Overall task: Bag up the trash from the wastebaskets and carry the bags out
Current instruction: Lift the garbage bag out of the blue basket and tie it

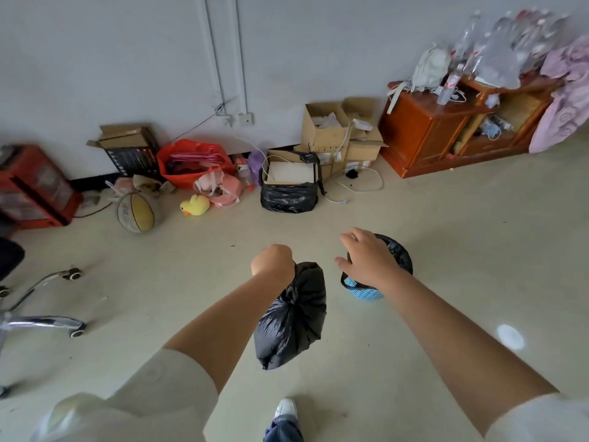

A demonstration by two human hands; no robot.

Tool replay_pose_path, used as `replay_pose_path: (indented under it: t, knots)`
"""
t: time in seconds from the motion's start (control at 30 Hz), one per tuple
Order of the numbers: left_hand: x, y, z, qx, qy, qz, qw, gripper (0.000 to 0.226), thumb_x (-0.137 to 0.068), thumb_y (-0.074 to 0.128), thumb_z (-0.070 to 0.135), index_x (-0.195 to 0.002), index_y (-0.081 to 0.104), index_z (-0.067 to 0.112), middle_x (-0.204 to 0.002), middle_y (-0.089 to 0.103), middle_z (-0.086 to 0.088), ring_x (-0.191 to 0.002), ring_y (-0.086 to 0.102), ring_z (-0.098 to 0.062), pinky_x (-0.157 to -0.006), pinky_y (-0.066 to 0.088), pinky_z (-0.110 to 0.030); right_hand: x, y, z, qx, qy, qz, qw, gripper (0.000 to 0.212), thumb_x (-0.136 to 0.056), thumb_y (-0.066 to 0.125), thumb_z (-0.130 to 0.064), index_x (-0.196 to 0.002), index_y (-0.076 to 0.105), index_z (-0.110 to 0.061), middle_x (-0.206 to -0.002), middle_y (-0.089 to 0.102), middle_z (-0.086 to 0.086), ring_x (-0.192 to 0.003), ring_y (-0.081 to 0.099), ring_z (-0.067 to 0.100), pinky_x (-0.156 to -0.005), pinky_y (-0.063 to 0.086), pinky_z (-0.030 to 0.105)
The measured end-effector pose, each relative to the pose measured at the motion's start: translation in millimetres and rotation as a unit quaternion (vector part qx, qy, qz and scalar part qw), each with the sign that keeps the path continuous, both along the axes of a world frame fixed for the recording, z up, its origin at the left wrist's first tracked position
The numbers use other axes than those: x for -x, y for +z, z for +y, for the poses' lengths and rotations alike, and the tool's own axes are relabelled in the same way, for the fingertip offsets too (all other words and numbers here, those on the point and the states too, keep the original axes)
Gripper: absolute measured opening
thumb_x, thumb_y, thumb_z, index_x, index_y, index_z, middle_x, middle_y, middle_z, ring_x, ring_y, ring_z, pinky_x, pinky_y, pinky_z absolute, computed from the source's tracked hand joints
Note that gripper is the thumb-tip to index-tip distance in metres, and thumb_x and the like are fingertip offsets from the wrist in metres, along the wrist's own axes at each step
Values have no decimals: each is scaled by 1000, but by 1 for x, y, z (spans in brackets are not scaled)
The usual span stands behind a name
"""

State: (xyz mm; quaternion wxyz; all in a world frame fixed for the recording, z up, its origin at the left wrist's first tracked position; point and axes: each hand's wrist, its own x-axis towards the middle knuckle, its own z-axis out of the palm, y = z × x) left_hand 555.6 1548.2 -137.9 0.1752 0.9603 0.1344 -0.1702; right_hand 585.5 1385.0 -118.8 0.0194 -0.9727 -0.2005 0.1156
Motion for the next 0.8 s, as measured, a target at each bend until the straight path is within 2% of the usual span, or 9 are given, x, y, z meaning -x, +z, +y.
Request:
replay_pose_path:
  t: [0.2,0.3,0.4,0.53,0.63,0.8]
  knots:
    - [-116,-46,-31,-3,22,52,998,13,-92,45,8,-83,54,10,-73,49,-5,-81,50,-24,-68,42,-27,-130,-46,-28,-1,15,46,999,48,-92,42,-35,-134,36,-12,-138,39,10,-127,36,28,-100,38,38]
    - [-176,-80,-39,1,61,83,995,16,-92,45,6,-91,61,5,-86,59,-6,-85,54,-25,-68,41,-27,-196,-84,-42,0,41,83,996,48,-93,40,-33,-135,34,-12,-141,36,10,-129,34,28,-102,37,38]
    - [-225,-118,-47,-4,102,112,989,16,-93,44,7,-85,59,7,-73,51,-4,-79,51,-23,-66,41,-26,-256,-127,-52,2,65,118,991,47,-94,40,-32,-135,34,-12,-142,36,10,-129,34,28,-103,36,38]
    - [-277,-181,-60,4,156,146,977,22,-93,44,14,-102,62,6,-101,63,-9,-79,50,-22,-65,40,-26,-317,-191,-61,-22,68,139,988,43,-93,41,-26,-131,39,-7,-138,42,11,-126,38,28,-102,36,37]
    - [-306,-237,-69,14,183,172,968,23,-92,43,16,-101,63,6,-96,62,-11,-78,51,-24,-64,40,-28,-349,-246,-68,-40,62,144,987,39,-92,42,-23,-126,44,-5,-133,46,12,-121,42,29,-98,38,37]
    - [-331,-341,-89,26,201,192,960,22,-91,45,12,-100,63,5,-106,64,-13,-96,60,-30,-65,39,-29,-375,-344,-86,-40,52,182,981,38,-90,46,-21,-124,47,-4,-126,51,13,-119,44,30,-96,41,39]
